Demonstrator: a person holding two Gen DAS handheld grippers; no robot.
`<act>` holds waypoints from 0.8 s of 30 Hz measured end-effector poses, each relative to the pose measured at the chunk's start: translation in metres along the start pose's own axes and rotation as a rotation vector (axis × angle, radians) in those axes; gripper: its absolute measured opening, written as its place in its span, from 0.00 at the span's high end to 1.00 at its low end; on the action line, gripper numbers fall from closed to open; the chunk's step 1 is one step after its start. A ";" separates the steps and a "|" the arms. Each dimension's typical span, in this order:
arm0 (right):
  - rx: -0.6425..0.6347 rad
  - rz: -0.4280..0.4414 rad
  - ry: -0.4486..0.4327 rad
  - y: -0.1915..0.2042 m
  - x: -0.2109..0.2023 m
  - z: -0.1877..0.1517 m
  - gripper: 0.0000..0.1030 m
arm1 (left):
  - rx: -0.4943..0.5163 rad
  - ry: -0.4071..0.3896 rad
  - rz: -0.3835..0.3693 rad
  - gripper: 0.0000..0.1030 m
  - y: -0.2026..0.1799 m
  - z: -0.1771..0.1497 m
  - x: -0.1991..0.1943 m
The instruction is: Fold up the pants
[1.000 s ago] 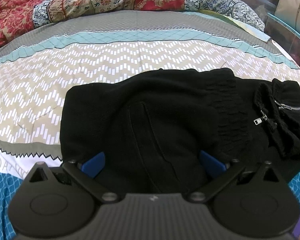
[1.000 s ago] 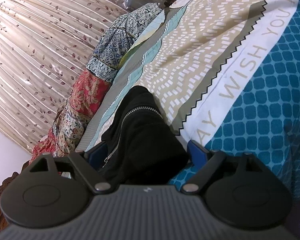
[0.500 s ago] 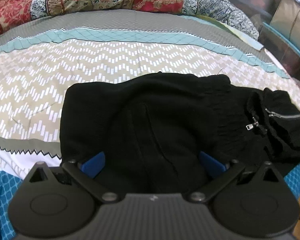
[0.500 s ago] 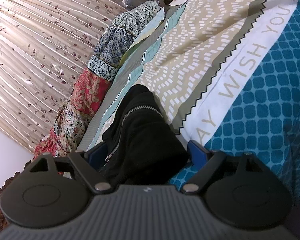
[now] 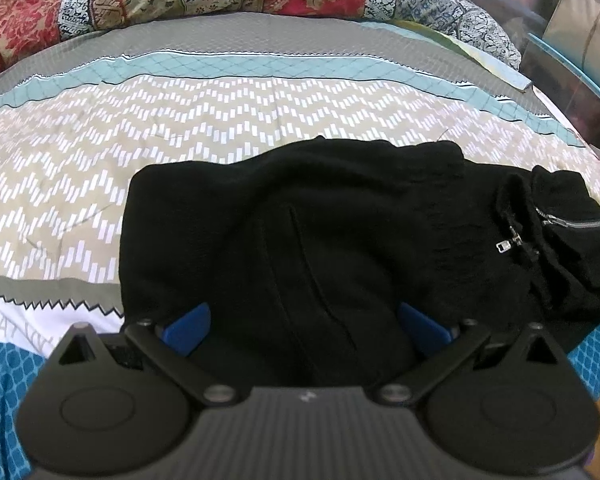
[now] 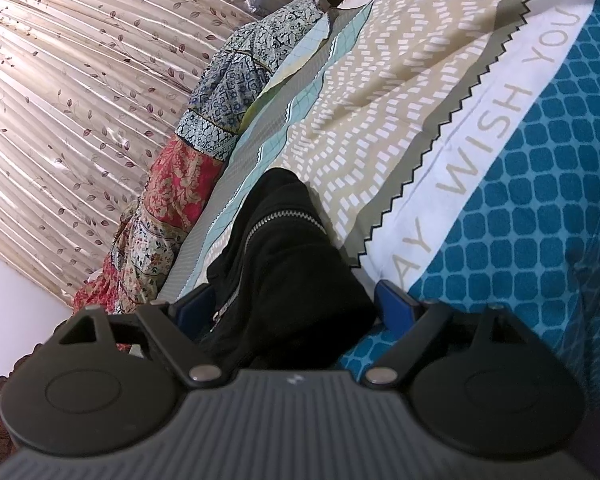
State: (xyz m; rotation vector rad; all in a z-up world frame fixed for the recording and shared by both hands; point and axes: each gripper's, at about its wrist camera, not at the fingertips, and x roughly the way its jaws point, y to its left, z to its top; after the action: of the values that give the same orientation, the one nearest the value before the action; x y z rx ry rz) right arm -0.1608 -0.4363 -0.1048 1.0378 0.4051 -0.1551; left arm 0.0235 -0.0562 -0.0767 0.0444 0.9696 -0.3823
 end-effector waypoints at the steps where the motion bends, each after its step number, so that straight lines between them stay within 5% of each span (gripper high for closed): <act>1: 0.002 0.002 0.001 0.000 0.000 0.000 0.14 | 0.000 0.000 -0.001 0.00 -0.001 0.000 0.001; 24: 0.011 0.009 0.006 -0.002 -0.001 0.000 0.14 | 0.014 -0.001 -0.003 0.00 -0.002 -0.001 0.000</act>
State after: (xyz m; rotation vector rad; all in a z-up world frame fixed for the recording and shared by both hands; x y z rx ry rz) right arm -0.1624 -0.4376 -0.1061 1.0514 0.4050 -0.1461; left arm 0.0219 -0.0574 -0.0766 0.0559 0.9656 -0.3920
